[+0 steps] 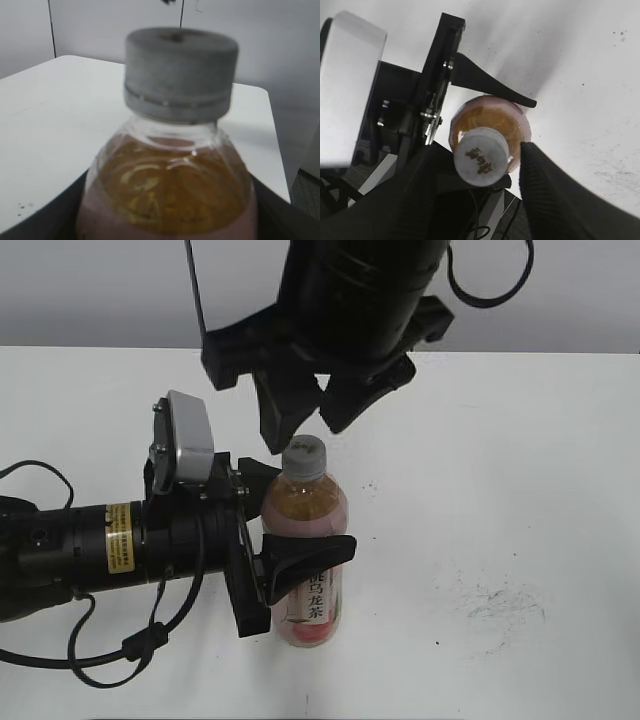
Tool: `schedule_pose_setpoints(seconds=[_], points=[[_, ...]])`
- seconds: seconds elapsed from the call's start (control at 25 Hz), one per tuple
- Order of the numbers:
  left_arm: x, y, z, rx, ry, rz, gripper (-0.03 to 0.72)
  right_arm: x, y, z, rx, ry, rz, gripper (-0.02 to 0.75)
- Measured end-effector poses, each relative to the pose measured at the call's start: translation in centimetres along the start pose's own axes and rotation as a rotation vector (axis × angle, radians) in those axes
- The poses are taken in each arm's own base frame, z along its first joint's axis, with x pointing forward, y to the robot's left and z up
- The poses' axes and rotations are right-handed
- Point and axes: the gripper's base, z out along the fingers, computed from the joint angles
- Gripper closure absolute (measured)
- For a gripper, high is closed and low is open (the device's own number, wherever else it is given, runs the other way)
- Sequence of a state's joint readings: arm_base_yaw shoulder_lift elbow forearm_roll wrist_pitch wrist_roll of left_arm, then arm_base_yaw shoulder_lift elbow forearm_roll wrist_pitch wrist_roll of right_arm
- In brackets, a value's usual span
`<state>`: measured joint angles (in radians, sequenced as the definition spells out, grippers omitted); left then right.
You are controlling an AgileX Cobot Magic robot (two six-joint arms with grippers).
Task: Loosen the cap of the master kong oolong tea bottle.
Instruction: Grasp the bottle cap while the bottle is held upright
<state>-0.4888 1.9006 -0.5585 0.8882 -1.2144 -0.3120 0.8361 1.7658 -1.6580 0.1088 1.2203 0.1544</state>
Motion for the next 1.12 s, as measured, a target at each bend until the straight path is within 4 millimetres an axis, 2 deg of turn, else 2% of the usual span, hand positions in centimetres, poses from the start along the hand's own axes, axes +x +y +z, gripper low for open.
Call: schedule_pose_setpoints(seconds=[0.16,0.8,0.92,1.04,1.12], points=[[0.0,0.0,0.0,0.001,0.0,0.0,0.239,-0.1,0.0,0.8,-0.005,0.021,0.006,0.34],[0.0,0.0,0.0,0.002,0.001,0.001,0.239,0.6,0.1,2.0,-0.036,0.073,0.027,0.299],[0.0,0.0,0.0,0.003,0.001,0.001,0.239,0.7,0.1,2.0,-0.03,0.075,0.025,0.35],[0.0,0.0,0.0,0.004,0.0,0.002,0.239,0.7,-0.1,2.0,-0.015,0.077,0.02,0.459],[0.0,0.0,0.0,0.004,0.0,0.002,0.239,0.7,-0.1,2.0,-0.014,0.077,0.009,0.46]])
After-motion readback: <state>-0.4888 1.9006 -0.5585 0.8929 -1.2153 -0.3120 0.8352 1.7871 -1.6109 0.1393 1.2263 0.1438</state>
